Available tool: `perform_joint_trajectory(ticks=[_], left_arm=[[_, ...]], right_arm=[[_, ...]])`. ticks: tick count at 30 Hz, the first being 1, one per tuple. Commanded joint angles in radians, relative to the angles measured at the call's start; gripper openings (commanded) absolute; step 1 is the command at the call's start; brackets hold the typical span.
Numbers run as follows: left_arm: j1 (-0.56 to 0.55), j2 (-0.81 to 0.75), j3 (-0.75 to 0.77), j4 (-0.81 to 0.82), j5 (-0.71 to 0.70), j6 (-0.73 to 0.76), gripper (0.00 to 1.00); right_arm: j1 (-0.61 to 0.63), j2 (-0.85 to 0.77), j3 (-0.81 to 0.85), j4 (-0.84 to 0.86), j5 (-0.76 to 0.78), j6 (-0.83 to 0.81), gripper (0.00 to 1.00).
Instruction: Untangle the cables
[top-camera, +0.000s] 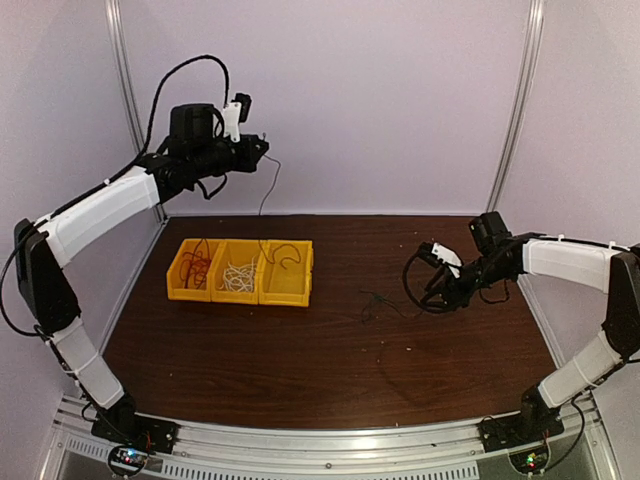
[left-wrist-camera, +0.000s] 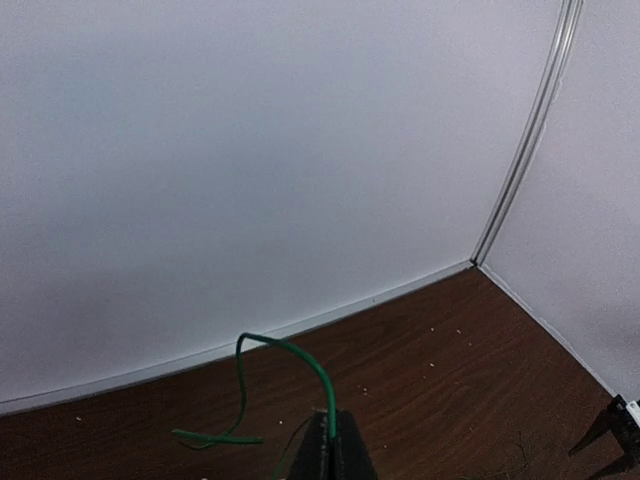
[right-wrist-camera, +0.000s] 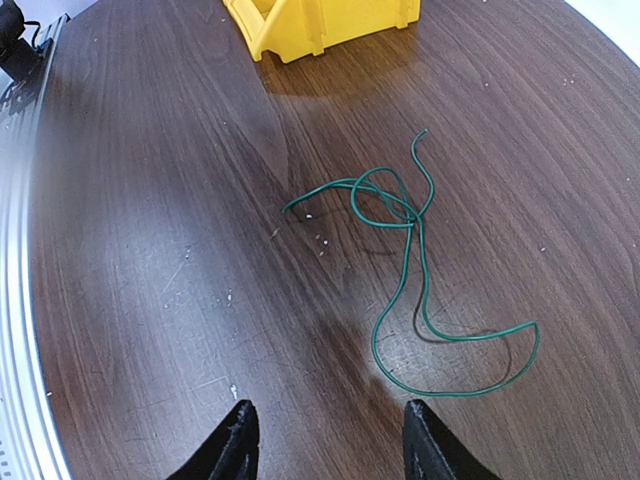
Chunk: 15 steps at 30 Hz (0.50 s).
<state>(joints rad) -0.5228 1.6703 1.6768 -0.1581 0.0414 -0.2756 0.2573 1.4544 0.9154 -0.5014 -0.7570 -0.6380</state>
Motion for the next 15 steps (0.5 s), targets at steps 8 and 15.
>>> perform_joint_trajectory(ticks=[8, 15], left_arm=[[-0.063, 0.061, -0.241, 0.190, 0.261, -0.142, 0.00], [-0.065, 0.068, -0.398, 0.187, 0.062, -0.221, 0.00]], right_arm=[[-0.004, 0.030, -0.001, -0.002, 0.024, -0.022, 0.49], [-0.005, 0.039, -0.001, -0.004, 0.022, -0.026, 0.49]])
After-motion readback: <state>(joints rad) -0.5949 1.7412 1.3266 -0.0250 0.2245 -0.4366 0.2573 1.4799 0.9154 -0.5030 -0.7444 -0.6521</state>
